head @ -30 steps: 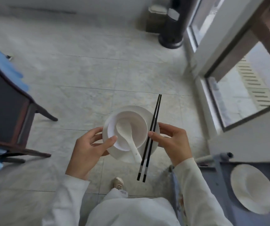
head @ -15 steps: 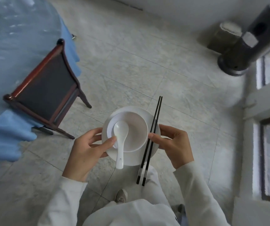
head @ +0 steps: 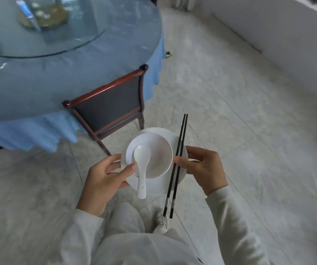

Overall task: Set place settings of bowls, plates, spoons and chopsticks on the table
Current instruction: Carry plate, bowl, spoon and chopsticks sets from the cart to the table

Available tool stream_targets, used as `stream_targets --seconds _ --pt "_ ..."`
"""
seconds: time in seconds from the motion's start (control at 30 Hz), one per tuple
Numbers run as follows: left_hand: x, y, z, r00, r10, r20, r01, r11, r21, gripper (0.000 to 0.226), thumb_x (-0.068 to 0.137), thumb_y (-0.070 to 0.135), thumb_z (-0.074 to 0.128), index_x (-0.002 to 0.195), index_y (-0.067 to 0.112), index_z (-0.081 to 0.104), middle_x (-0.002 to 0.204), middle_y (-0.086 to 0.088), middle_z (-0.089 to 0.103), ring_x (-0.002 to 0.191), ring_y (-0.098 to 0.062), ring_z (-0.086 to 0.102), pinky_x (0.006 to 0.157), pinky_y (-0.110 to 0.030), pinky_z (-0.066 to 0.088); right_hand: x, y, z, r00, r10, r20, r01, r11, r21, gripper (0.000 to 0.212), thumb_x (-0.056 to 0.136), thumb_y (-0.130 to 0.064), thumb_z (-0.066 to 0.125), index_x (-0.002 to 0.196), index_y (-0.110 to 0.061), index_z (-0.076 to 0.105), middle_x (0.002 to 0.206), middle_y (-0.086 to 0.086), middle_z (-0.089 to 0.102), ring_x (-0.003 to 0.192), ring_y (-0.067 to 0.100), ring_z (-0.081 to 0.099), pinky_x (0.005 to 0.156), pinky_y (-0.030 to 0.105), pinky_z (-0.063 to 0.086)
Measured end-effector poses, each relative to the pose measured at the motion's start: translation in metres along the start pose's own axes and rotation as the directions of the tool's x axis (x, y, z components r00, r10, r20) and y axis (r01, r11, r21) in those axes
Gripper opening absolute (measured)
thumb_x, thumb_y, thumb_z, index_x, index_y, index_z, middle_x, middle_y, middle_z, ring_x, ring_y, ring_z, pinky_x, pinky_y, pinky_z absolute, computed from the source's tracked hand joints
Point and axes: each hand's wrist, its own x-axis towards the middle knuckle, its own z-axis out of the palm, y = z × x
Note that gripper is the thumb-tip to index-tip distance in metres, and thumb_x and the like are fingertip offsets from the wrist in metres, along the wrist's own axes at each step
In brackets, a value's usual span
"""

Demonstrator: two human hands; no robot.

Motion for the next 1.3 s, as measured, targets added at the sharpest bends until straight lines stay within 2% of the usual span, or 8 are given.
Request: stream_targets --seconds 0.23,0.57,0.73,0.87,0.93,1.07,1.17,1.3 --pt "0.061 0.021 -0.017 0.981 -0.008 -0.192 0.004 1.0 -0.023 0.068 0.055 0.049 0.095 0.114 0.022 0.074 0.102 0.002 0.08 0.091 -0.021 0.078 0.07 -0.038 0.065 0.097 -0.033 0.045 0.989 -0.02 0.147 0.032 0.996 -0.08 0.037 0.07 -0.018 0.094 0.105 -0.02 0.083 0.098 -0.001 0.083 0.087 0.022 0.08 0.079 0.047 0.066" --pt "0.198 0.091 -0.093 0.96 0.042 -0.278 -0.051 0.998 -0.026 0.055 0.056 0.056 0.09 0.105 0.038 0.073 0.102 0.009 0.08 0.092 -0.015 0.078 0.068 -0.035 0.065 0.254 -0.105 0.161 0.954 -0.102 0.283 0.135 0.986 -0.097 0.034 0.074 -0.013 0.092 0.105 -0.019 0.083 0.097 0.001 0.083 0.085 0.025 0.08 0.077 0.047 0.066" --pt "0.267 0.134 -0.131 0.943 0.042 -0.331 -0.063 0.997 -0.053 0.06 0.059 0.052 0.087 0.111 0.027 0.072 0.098 0.007 0.08 0.089 -0.014 0.078 0.065 -0.031 0.064 0.331 -0.143 0.224 0.934 -0.127 0.333 0.171 0.98 -0.105 0.034 0.072 -0.017 0.094 0.104 -0.021 0.084 0.095 0.002 0.083 0.085 0.031 0.078 0.077 0.055 0.065" --pt "0.319 0.152 -0.153 0.919 0.001 -0.394 -0.041 0.995 -0.093 0.057 0.06 0.051 0.087 0.11 0.027 0.072 0.099 0.007 0.08 0.089 -0.015 0.078 0.069 -0.034 0.065 0.389 -0.164 0.265 0.91 -0.093 0.403 0.152 0.982 -0.116 0.044 0.061 -0.034 0.096 0.102 -0.022 0.084 0.093 0.002 0.083 0.083 0.023 0.08 0.075 0.044 0.065" --pt "0.349 0.155 -0.161 0.907 -0.049 -0.417 -0.012 0.99 -0.142 0.063 0.059 0.049 0.089 0.114 0.025 0.071 0.104 0.005 0.08 0.093 -0.017 0.078 0.072 -0.036 0.065 0.425 -0.171 0.284 0.888 -0.041 0.458 0.108 0.987 -0.121 0.046 0.057 -0.038 0.096 0.1 -0.024 0.084 0.094 0.003 0.083 0.081 0.025 0.081 0.068 0.046 0.066" --pt "0.422 0.146 -0.169 0.868 -0.168 -0.467 0.036 0.96 -0.277 0.063 0.063 0.038 0.093 0.118 0.018 0.069 0.112 -0.003 0.078 0.097 -0.022 0.077 0.081 -0.044 0.064 0.505 -0.172 0.32 0.862 -0.041 0.505 0.179 0.958 -0.226 0.052 0.054 -0.044 0.095 0.1 -0.022 0.084 0.093 -0.004 0.083 0.085 0.014 0.079 0.079 0.035 0.064" --pt "0.476 0.133 -0.173 0.837 -0.224 -0.499 0.058 0.943 -0.326 0.046 0.074 0.023 0.091 0.115 0.017 0.069 0.115 -0.003 0.077 0.096 -0.019 0.077 0.077 -0.039 0.065 0.565 -0.165 0.347 0.833 0.005 0.553 0.188 0.937 -0.293 0.041 0.061 -0.033 0.096 0.098 -0.02 0.084 0.089 -0.002 0.083 0.083 0.015 0.078 0.083 0.04 0.065" --pt "0.531 0.12 -0.184 0.791 -0.308 -0.528 0.116 0.924 -0.364 0.052 0.072 0.021 0.093 0.116 0.016 0.067 0.116 -0.004 0.075 0.099 -0.021 0.076 0.078 -0.043 0.065 0.624 -0.153 0.382 0.806 0.116 0.581 0.13 0.922 -0.365 0.044 0.055 -0.036 0.095 0.095 -0.022 0.085 0.087 0.001 0.083 0.089 0.027 0.08 0.084 0.044 0.065"
